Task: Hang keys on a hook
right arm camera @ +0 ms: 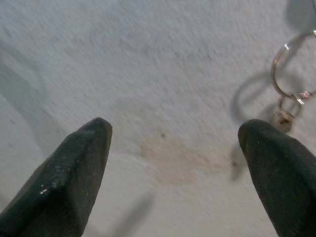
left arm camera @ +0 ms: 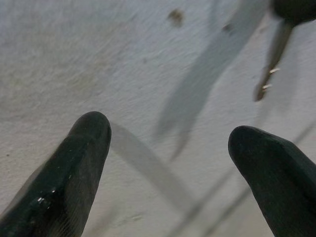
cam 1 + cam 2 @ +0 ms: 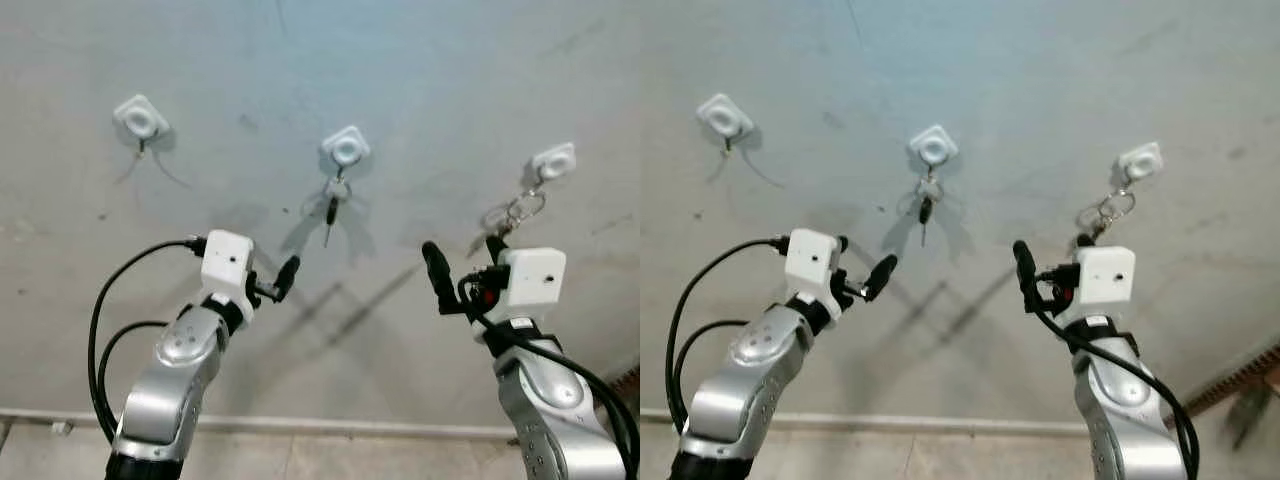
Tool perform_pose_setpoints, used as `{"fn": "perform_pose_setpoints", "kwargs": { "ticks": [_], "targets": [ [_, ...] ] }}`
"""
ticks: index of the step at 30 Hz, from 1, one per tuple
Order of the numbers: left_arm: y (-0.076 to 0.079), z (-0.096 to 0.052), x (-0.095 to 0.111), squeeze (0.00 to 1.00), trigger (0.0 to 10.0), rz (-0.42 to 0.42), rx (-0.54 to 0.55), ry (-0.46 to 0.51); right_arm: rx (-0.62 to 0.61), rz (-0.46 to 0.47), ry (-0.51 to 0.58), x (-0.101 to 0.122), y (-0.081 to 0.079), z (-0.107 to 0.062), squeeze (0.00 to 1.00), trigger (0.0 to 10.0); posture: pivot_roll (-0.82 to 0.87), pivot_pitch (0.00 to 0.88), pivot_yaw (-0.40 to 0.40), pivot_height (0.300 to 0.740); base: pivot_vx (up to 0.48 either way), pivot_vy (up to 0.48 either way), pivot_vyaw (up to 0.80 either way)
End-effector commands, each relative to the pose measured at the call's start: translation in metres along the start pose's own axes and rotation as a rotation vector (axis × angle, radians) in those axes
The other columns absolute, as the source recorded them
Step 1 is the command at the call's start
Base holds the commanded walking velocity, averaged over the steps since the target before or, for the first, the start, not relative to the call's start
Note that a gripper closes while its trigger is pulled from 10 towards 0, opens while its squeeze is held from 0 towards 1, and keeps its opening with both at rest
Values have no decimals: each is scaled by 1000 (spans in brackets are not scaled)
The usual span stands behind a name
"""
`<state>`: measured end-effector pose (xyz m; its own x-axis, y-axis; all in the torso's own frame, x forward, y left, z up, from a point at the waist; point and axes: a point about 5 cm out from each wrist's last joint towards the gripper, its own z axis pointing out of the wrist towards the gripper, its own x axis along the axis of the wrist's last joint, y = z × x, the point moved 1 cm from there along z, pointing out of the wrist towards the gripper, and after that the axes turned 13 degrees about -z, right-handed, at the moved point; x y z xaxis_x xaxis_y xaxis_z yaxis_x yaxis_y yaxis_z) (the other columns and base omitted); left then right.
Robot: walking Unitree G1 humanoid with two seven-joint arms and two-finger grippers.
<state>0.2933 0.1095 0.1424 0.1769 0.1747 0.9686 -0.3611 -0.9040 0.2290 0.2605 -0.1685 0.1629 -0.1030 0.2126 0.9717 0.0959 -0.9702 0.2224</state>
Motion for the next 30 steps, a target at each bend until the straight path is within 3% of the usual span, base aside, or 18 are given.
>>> {"fn": "perform_pose_setpoints", "kwargs": {
  "ticks": [1, 13, 30],
  "targets": [
    [0, 1, 4, 0, 10000, 14, -2, 13, 4, 1, 17, 4, 0, 1, 0, 10000, 112, 0, -61, 740, 0, 0, 0],
    [-2, 0, 4, 0, 10000, 27, 11, 12, 13, 12, 15, 4, -2, 3, 0, 10000, 112, 0, -59, 740, 0, 0, 0],
    [-2, 0, 4, 0, 10000, 26, 10, 12, 14, 15, 18, 5, -2, 6, 0, 10000, 112, 0, -58, 740, -265, 0, 0]
  ]
}}
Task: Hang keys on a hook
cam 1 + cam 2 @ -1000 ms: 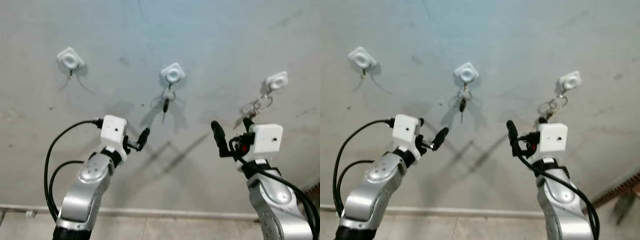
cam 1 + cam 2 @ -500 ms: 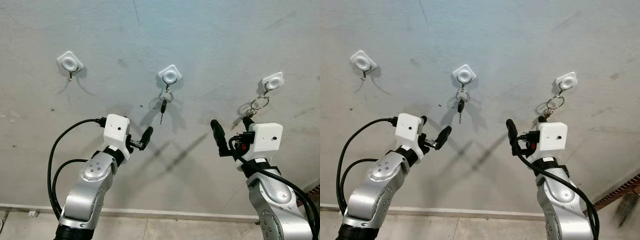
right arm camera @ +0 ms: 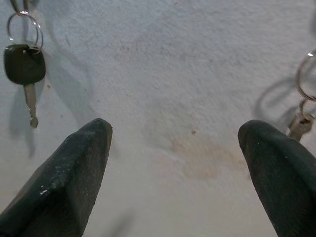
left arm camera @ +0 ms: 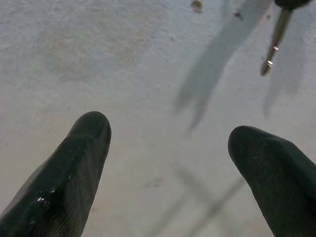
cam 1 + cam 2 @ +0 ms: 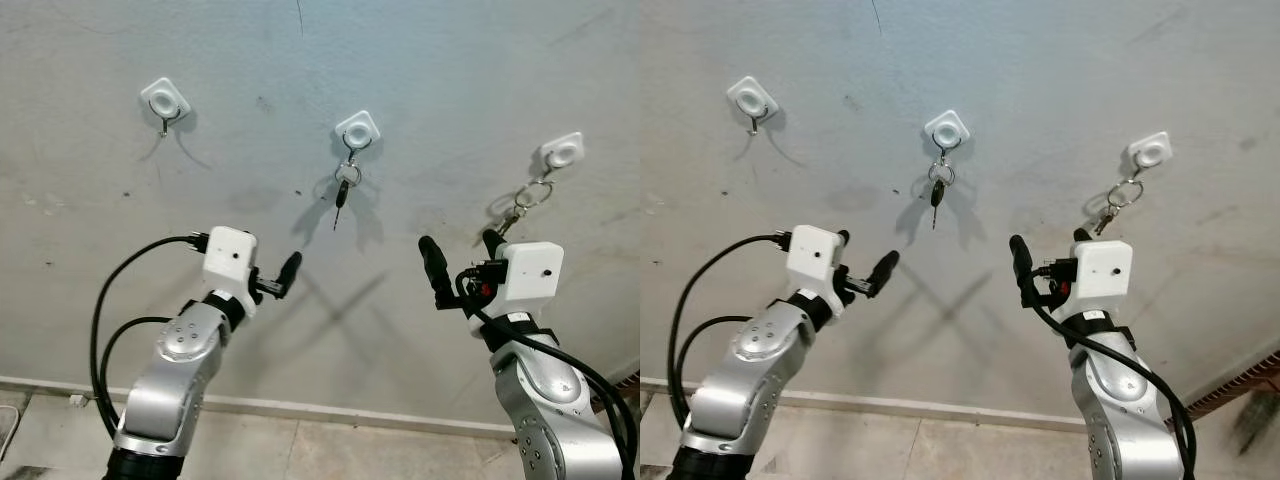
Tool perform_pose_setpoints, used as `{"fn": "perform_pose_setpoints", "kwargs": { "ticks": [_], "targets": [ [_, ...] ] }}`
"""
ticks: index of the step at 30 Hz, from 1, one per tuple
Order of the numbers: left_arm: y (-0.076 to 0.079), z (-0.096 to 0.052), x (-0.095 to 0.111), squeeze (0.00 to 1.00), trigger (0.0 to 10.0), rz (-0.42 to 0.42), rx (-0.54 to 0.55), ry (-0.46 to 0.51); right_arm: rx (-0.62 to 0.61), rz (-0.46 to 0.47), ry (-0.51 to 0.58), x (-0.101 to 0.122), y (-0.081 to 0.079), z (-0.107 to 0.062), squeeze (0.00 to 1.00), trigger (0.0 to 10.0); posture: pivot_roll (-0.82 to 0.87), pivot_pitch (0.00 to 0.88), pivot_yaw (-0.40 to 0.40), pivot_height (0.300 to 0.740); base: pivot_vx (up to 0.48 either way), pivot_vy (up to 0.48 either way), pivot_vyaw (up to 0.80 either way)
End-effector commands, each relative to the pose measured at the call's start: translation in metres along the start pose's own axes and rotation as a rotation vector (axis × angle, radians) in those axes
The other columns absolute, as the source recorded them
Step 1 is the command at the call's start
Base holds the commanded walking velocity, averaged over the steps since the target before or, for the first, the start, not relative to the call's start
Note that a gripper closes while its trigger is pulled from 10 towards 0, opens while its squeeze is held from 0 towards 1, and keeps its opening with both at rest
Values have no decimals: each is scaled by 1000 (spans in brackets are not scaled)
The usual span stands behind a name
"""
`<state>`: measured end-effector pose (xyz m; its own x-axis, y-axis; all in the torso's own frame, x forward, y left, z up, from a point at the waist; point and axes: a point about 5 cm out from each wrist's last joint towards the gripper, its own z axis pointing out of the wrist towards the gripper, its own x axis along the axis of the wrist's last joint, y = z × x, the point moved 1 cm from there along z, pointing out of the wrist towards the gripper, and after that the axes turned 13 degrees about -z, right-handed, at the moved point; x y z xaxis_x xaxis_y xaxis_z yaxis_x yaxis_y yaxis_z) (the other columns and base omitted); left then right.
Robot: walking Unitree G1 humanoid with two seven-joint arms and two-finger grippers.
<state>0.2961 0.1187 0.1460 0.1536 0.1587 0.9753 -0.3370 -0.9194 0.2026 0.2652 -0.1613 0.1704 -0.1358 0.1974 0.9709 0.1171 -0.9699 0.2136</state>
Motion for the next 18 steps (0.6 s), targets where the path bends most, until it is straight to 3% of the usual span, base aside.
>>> {"fn": "perform_pose_setpoints", "kwargs": {
  "ticks": [1, 18],
  "targets": [
    [7, 2, -1, 0, 10000, 2, -22, -4, -5, 5, -15, -3, 3, 0, 0, 10000, 112, 0, -58, 740, -300, 0, 0],
    [6, 1, -2, 0, 10000, 9, -28, -10, 5, 3, -10, -2, 2, 2, 0, 10000, 117, 0, -54, 740, -301, 0, 0]
  ]
}}
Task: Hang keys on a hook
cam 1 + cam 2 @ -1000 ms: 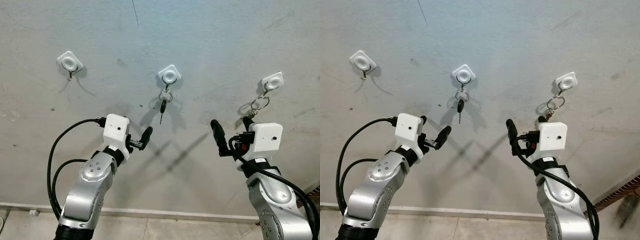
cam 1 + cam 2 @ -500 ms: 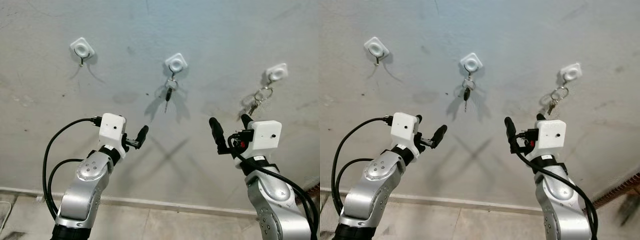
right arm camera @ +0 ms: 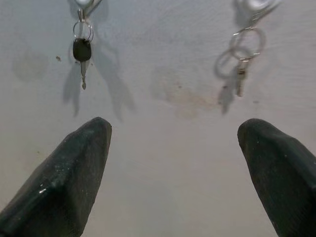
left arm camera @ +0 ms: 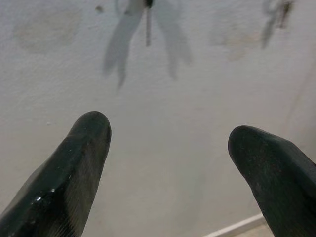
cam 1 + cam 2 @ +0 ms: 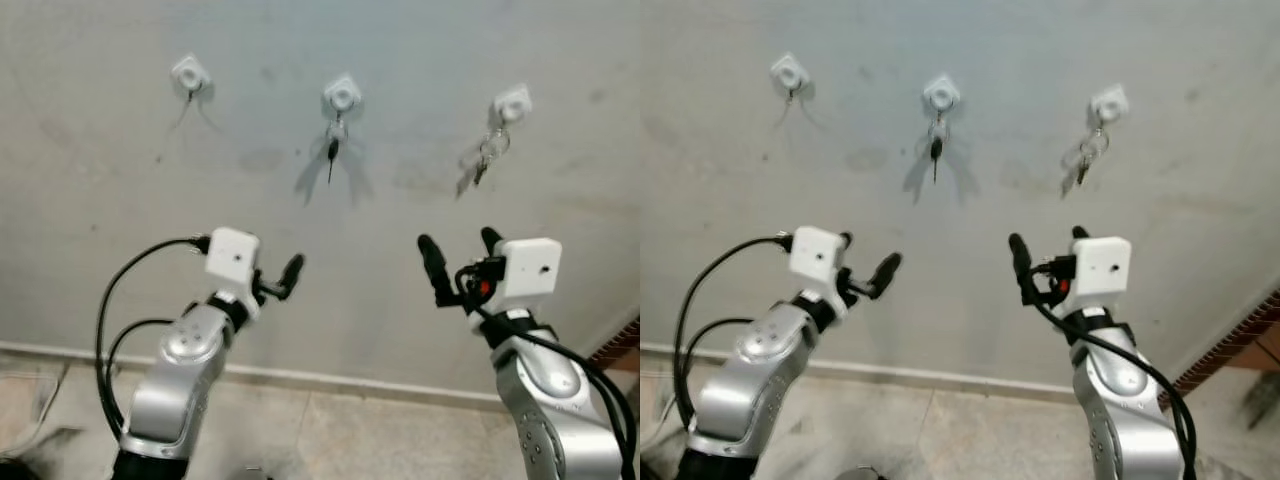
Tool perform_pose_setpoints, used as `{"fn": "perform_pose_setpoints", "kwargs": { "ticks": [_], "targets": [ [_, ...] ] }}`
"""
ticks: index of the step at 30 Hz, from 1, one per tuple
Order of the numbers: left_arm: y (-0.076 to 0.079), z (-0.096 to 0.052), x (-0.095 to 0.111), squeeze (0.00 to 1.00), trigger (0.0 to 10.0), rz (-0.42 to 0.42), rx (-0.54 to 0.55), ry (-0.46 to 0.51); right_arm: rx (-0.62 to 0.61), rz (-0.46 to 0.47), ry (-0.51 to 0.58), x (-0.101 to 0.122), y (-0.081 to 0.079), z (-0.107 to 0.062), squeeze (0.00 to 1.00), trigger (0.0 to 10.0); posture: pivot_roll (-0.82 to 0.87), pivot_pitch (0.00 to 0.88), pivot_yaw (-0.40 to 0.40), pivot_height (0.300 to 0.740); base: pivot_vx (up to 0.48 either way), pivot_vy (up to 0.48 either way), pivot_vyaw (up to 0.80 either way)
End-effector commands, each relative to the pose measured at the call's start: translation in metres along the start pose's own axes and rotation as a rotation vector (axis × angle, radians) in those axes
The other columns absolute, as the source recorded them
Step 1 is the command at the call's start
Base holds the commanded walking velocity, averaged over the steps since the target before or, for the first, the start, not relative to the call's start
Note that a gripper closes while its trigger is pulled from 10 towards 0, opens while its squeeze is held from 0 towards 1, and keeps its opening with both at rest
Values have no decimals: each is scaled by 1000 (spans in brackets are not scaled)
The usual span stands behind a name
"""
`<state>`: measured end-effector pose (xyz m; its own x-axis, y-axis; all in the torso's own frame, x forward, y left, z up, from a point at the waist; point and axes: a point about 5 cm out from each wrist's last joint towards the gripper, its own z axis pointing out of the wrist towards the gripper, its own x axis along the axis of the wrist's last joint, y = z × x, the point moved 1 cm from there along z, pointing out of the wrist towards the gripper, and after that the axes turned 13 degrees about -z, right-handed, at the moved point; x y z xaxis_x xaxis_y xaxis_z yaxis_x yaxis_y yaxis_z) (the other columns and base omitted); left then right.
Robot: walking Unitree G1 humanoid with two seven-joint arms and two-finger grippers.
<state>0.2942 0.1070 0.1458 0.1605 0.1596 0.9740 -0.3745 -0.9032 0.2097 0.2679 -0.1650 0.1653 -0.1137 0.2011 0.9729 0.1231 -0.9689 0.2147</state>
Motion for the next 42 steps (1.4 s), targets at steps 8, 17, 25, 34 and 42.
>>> {"fn": "perform_pose_setpoints", "kwargs": {
  "ticks": [8, 17, 25, 34, 42],
  "targets": [
    [-4, -2, 0, 0, 10000, 12, 13, -8, 2, 5, 14, 3, -1, 1, 0, 10000, 117, 0, -53, 740, -301, 0, 0],
    [-5, -2, 1, 0, 10000, 14, 11, -8, -1, 5, 16, 4, -1, 1, 0, 10000, 118, 0, -54, 740, -301, 0, 0],
    [-4, -2, 1, 0, 10000, 13, 8, -11, -2, 7, 15, 4, -2, 1, 0, 10000, 115, 0, -48, 740, -301, 0, 0],
    [-4, -1, 1, 0, 10000, 12, 8, -9, -5, 7, 17, 4, -1, 2, 0, 10000, 116, 0, -48, 740, -297, 0, 0],
    [-3, -1, 1, 0, 10000, 10, 5, -6, -3, 9, 18, 5, -2, 2, 0, 10000, 114, 0, -50, 740, -92, 0, 0]
  ]
}}
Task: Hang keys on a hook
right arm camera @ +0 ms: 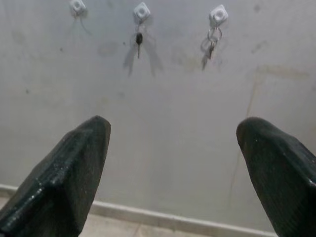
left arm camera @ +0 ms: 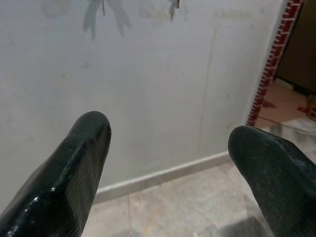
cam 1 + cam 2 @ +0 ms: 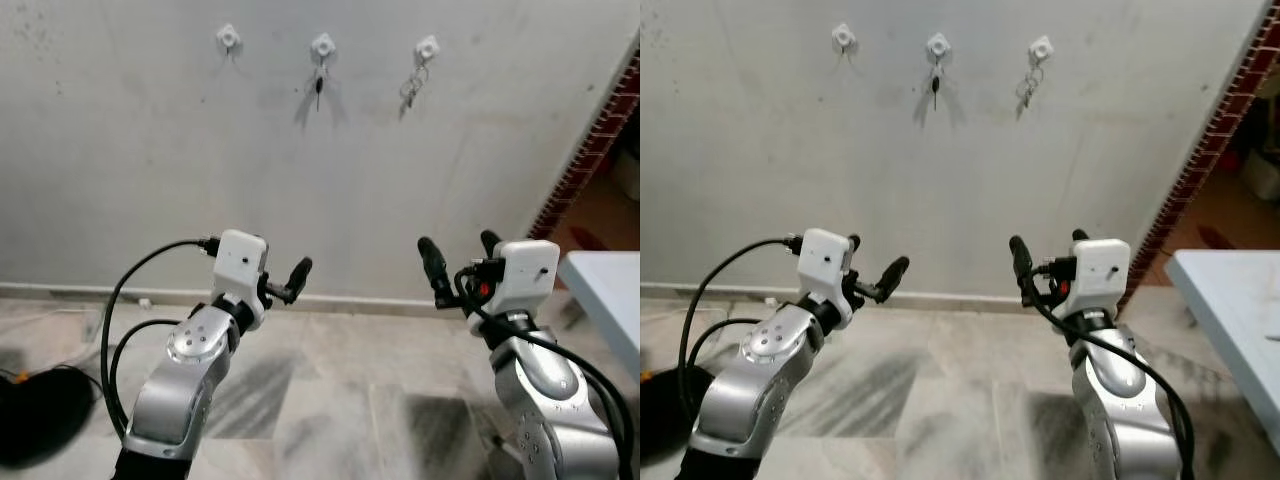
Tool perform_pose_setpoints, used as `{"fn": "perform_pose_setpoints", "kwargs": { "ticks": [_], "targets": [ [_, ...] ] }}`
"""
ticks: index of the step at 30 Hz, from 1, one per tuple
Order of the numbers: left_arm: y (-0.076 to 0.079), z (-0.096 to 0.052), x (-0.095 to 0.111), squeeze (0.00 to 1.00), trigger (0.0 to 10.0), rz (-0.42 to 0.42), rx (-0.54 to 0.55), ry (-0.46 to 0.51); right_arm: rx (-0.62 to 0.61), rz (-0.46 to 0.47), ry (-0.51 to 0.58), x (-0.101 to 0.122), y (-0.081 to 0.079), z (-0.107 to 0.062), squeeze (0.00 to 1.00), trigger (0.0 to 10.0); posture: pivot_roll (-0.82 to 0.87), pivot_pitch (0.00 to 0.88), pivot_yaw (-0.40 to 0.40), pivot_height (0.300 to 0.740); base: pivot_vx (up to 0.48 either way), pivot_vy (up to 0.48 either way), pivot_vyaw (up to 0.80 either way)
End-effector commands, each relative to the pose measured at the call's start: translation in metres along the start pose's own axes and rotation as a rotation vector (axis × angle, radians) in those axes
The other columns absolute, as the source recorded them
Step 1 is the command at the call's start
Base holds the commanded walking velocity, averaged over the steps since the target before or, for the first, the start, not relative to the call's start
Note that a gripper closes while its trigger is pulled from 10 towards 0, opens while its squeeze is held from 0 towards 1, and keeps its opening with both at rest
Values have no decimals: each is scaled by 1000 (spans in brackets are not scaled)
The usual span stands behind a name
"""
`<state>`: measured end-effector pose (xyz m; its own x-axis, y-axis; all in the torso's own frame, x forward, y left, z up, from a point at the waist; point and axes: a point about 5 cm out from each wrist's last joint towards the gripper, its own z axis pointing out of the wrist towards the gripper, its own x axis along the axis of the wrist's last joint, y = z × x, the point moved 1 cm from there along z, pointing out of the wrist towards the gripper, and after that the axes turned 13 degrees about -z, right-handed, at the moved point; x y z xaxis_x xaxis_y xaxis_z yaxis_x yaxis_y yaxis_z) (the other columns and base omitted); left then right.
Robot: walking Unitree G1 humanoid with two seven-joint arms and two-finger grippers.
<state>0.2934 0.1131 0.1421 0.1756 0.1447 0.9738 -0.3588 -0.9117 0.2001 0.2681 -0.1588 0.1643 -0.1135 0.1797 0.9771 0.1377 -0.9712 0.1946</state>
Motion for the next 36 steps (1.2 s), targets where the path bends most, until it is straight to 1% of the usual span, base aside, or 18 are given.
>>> {"fn": "perform_pose_setpoints", "kwargs": {
  "ticks": [1, 9, 13, 14, 18, 28, 36],
  "targets": [
    [3, 2, 4, 0, 10000, 1, -14, 14, -16, -13, 15, 5, 5, 1, 0, 10000, 113, 0, -50, 740, 0, 0, 0],
    [3, 2, 4, 0, 10000, -1, -12, 16, -19, -10, 8, 4, 6, 2, 0, 10000, 112, 0, -50, 740, 0, 0, 0],
    [2, 3, 5, 0, 10000, -16, -15, 22, -19, -4, -3, 3, 6, 2, 0, 10000, 109, 0, -49, 740, 0, 0, -800],
    [1, 3, 6, 0, 10000, -7, -9, 27, -18, -4, -2, 3, 6, 2, 0, 10000, 109, 0, -49, 740, 0, 0, -800],
    [-3, 3, 5, 0, 10000, -17, 13, 25, -19, -9, -3, 3, 6, 2, 0, 10000, 109, 0, -49, 740, 0, 0, -800],
    [-3, 4, 5, 0, 10000, -24, 9, 10, -21, -19, -7, 3, 7, 2, 0, 10000, 105, 2, -51, 740, 0, 0, -800],
    [-7, 7, 7, 0, 10000, -26, 27, 13, -20, -25, -13, 3, 7, 2, 0, 10000, 102, 0, -52, 740, 0, 0, -800]
  ]
}}
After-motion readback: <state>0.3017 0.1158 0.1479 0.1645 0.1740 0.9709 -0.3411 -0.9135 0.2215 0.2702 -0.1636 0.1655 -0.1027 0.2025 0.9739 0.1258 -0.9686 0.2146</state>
